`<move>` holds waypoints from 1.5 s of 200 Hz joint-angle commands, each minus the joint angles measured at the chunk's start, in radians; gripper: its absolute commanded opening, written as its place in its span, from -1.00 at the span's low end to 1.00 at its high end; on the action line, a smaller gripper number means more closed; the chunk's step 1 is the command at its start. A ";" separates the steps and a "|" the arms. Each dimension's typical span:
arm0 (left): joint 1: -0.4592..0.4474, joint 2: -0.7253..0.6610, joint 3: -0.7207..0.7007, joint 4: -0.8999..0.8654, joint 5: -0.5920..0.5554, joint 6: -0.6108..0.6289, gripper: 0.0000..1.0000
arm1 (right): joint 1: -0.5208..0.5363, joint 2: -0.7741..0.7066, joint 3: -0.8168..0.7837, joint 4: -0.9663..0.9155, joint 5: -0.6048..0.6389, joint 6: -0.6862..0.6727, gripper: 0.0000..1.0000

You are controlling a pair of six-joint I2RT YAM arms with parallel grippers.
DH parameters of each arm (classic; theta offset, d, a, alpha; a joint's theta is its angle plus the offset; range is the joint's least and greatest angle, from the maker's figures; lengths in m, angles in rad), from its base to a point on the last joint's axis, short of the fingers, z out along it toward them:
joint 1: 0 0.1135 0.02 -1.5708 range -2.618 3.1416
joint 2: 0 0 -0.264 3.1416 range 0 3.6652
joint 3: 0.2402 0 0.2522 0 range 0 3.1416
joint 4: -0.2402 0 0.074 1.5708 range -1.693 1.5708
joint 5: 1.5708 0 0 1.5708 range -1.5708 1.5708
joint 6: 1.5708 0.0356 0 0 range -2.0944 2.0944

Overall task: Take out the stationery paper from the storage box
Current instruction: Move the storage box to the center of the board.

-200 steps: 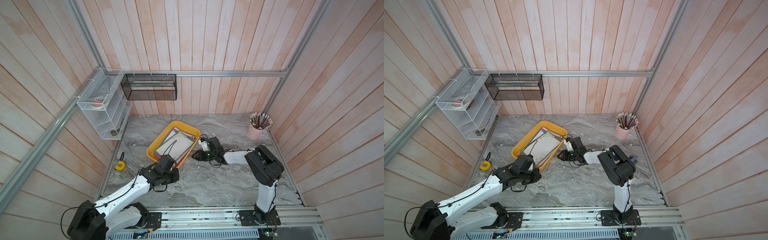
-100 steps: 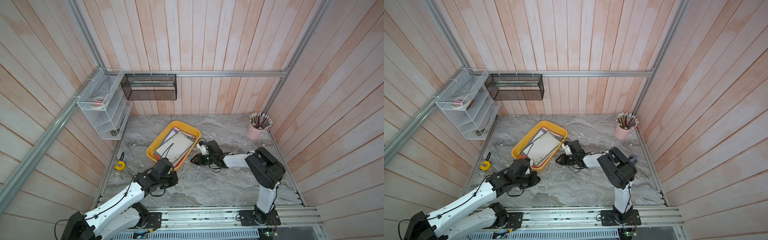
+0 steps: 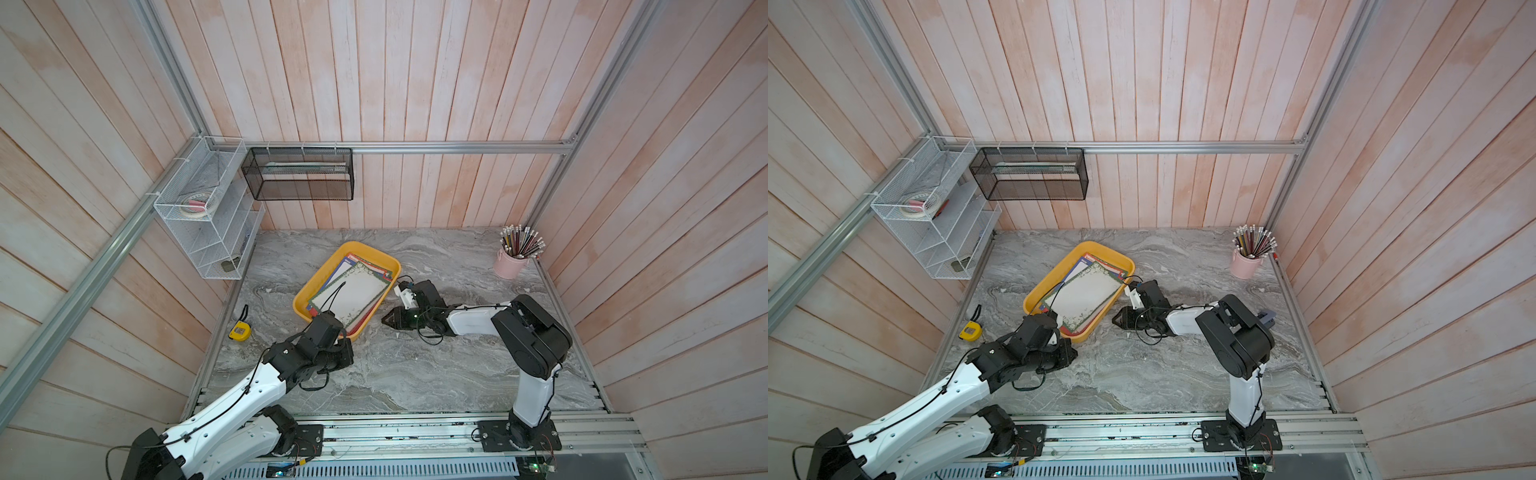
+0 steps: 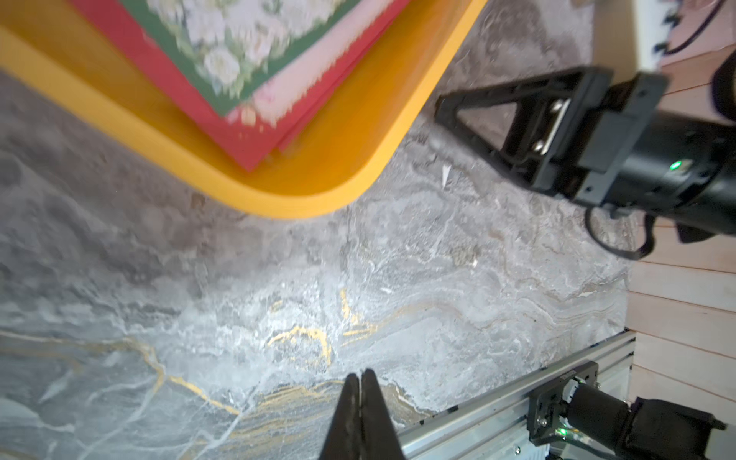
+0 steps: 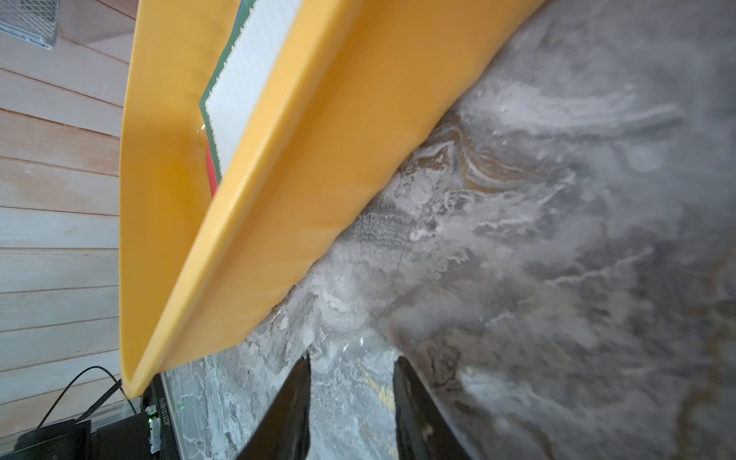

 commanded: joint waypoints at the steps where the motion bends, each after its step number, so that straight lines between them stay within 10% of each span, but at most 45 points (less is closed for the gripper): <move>1: 0.095 0.060 0.087 0.007 -0.040 0.160 -0.89 | -0.001 -0.038 -0.004 0.002 0.065 -0.017 -0.28; 48: 0.286 0.222 0.106 0.141 -0.035 0.279 -0.91 | -0.011 -0.003 0.043 -0.010 0.109 -0.024 -0.37; 73: 0.311 0.301 0.100 0.181 -0.061 0.306 -0.92 | -0.014 0.019 0.075 -0.008 0.115 -0.033 -0.94; 300: 0.251 0.313 0.082 -0.022 0.102 0.346 -0.88 | -0.035 0.086 0.192 -0.081 0.081 -0.071 -0.84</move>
